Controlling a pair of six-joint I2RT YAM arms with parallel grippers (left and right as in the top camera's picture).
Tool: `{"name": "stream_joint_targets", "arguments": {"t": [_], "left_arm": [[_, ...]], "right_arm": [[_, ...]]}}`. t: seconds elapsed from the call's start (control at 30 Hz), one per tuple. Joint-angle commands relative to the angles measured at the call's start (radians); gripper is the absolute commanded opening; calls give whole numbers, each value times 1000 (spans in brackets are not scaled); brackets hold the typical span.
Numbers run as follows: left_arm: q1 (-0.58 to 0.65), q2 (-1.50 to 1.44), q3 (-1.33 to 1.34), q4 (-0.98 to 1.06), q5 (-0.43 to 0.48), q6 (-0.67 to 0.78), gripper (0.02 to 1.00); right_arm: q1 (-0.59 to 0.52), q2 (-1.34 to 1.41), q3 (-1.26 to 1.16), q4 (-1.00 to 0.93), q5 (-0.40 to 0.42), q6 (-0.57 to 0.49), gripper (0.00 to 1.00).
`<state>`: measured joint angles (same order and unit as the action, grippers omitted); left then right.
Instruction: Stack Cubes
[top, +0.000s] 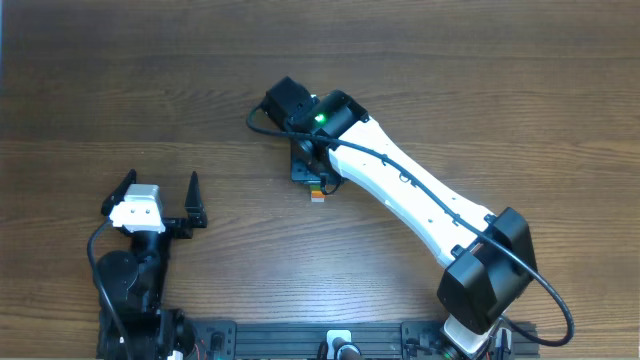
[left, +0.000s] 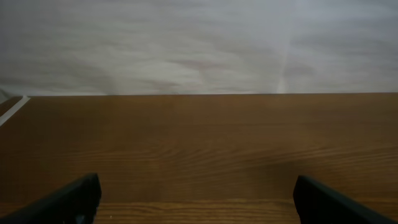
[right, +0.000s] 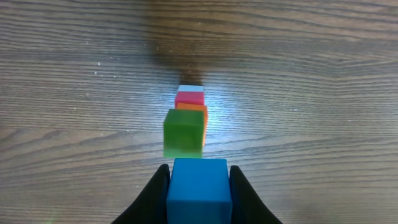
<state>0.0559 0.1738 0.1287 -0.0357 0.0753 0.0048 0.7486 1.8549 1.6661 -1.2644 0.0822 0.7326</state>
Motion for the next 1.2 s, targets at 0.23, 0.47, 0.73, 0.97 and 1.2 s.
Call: {"name": "stream_joint_targets", "arguments": {"t": [0.23, 0.47, 0.73, 0.97, 1.2], "left_arm": [[6, -5, -5, 5, 7, 17, 998], [6, -5, -5, 5, 7, 17, 998], [6, -5, -5, 5, 7, 17, 998], [6, -5, -5, 5, 7, 17, 998], [6, -5, -5, 5, 7, 17, 998]], "right_arm": [[12, 52, 24, 19, 17, 38, 12], [12, 62, 24, 28, 17, 38, 12], [13, 78, 24, 34, 16, 38, 12], [14, 98, 24, 48, 13, 39, 12], [14, 101, 24, 50, 12, 39, 16]]}}
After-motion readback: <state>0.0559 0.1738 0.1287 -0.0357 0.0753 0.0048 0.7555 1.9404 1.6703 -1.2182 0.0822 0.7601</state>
